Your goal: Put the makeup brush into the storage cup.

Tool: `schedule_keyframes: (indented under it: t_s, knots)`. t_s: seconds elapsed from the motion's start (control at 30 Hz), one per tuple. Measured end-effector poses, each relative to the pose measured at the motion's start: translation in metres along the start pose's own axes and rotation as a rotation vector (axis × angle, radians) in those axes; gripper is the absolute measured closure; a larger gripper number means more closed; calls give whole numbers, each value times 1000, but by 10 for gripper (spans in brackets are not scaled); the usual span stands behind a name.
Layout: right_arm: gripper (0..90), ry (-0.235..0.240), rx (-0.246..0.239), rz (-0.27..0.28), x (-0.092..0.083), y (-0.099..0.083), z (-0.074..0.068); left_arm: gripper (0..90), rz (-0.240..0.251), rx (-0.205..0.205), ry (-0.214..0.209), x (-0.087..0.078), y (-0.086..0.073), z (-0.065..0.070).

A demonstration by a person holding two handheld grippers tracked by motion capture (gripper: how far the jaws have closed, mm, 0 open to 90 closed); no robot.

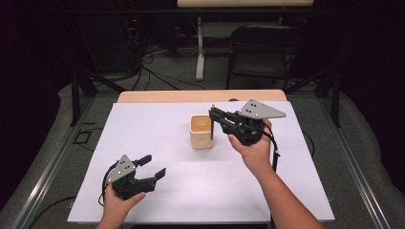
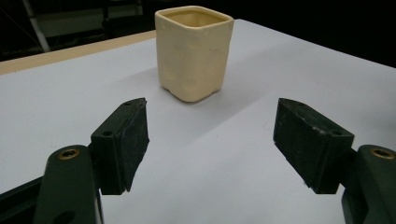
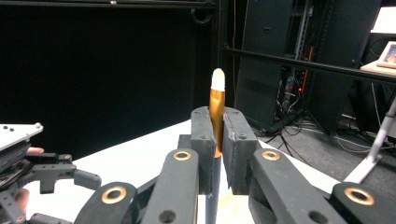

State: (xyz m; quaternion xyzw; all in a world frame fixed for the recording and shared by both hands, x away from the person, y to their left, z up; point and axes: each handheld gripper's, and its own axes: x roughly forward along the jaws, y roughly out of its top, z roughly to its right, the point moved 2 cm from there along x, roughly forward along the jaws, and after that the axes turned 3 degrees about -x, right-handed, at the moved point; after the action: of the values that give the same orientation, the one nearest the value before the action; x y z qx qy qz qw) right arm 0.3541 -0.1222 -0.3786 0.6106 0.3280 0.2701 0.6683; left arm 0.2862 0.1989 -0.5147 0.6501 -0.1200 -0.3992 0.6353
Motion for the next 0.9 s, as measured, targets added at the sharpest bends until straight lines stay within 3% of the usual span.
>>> schedule_keyframes:
  t_s: [0.57, 0.9]
  knots:
    - [838, -20, -6, -32, 31, 8, 7, 269, -12, 13, 2, 2, -2, 0]
    - [838, -54, 1, -48, 41, 3, 15, 270, -14, 13, 7, 2, -3, -1]
